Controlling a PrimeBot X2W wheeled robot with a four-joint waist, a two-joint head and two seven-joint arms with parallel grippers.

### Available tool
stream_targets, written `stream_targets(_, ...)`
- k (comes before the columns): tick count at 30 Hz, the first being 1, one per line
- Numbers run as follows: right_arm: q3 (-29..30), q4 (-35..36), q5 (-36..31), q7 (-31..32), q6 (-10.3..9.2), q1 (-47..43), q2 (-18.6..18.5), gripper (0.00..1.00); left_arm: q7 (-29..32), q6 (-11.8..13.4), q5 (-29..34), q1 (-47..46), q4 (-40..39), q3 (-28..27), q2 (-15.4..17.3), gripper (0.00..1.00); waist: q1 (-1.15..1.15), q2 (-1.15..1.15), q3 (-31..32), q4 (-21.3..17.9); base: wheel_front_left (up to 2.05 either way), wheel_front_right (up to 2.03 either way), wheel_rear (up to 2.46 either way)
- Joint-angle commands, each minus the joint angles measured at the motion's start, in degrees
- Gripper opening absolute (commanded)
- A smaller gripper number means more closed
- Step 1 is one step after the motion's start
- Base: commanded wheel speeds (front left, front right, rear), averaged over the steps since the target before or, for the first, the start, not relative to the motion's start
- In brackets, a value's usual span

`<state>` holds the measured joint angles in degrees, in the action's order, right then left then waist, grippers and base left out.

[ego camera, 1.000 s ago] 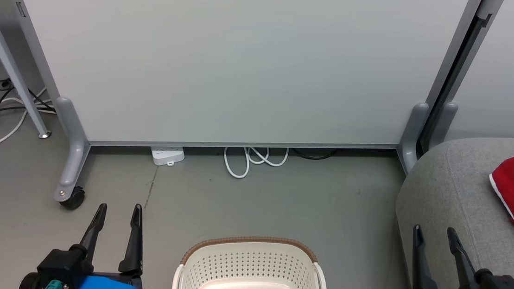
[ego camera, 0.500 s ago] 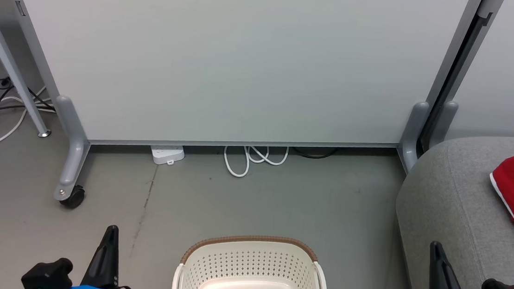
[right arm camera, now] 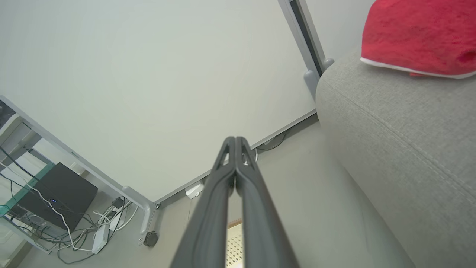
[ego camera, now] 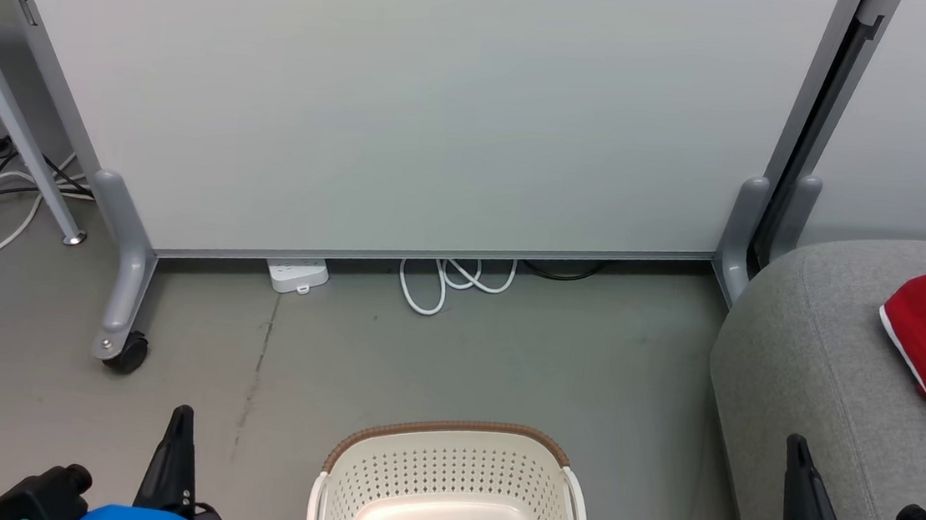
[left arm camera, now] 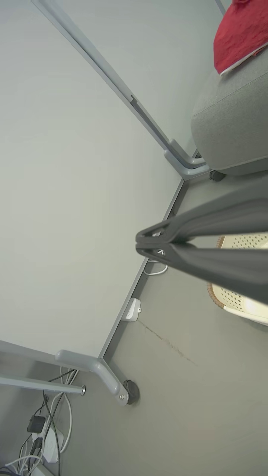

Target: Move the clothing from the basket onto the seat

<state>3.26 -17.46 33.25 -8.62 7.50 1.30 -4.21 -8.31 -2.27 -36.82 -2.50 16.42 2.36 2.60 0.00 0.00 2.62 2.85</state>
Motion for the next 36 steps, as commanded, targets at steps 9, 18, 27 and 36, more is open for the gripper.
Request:
stream_targets(9,0.6,1.4,8.7,2.2,0.00,2.3,0.2,0.00,2.1,-1.1,-8.2,-2.2,-1.2,-1.5,0.2,0.00,0.00,0.00,-0.2,-0.3,0.00,0.00,0.00)
stream_targets(18,1.0,1.8,15.8,4.0,-0.01,2.7,0.4,0.00,3.9,-1.6,-14.8,-2.5,-1.4,-2.5,0.2,0.00,0.00,0.00,-0.5,-0.5,0.00,0.00,0.00)
stream_targets(27,1.4,2.1,22.2,5.7,-0.01,3.2,0.5,0.00,5.5,-2.2,-20.9,-2.8,-1.6,-3.5,0.3,0.00,0.00,0.00,-0.7,-0.8,0.00,0.00,0.00)
stream_targets(36,1.7,2.3,27.6,7.1,-0.01,3.5,0.6,0.00,6.9,-2.6,-25.9,-3.0,-1.8,-4.3,0.3,0.00,0.00,0.00,-1.0,-1.0,0.00,0.00,0.00)
